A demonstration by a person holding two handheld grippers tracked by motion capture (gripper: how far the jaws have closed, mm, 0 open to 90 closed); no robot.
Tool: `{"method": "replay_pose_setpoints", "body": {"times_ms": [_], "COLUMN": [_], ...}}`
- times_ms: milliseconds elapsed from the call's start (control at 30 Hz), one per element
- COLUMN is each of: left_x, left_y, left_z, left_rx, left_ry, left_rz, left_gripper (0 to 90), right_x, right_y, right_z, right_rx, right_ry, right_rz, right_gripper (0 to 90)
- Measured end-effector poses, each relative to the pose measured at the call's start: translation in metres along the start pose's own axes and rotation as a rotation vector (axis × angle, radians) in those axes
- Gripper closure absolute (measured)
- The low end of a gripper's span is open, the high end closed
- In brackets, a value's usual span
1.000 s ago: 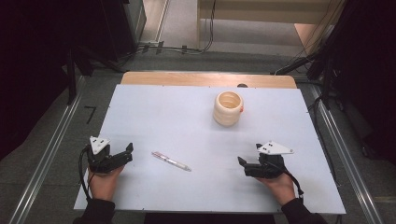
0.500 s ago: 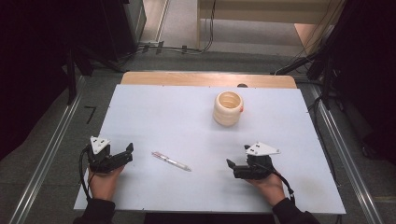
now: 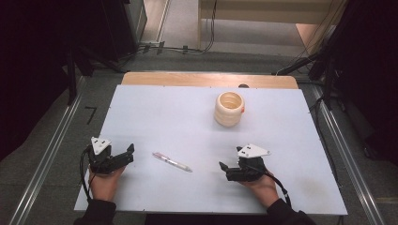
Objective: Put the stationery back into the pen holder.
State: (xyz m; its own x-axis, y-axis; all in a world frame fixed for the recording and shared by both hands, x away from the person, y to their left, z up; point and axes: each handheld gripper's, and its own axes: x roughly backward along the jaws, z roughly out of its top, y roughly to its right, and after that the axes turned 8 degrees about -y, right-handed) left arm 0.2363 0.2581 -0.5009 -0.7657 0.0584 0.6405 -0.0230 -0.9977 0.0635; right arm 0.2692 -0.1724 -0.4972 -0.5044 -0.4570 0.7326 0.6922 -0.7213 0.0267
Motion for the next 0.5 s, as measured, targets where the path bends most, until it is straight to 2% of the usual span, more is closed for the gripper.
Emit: {"method": "replay_pose_setpoints", "body": {"times_ms": [500], "left_x": [0.0], "left_y": [-0.001], "left_z": [0.0], "left_rx": [0.004], "left_ry": [-0.001], "left_rz": [0.002], "left_gripper": [9.3], "right_x": [-0.019], "right_y": [-0.025], "right_z": [0.011], "right_rx": [0.042], "right_ry": [-0.002], "right_rz": [0.047], "right_gripper": [13.6]}}
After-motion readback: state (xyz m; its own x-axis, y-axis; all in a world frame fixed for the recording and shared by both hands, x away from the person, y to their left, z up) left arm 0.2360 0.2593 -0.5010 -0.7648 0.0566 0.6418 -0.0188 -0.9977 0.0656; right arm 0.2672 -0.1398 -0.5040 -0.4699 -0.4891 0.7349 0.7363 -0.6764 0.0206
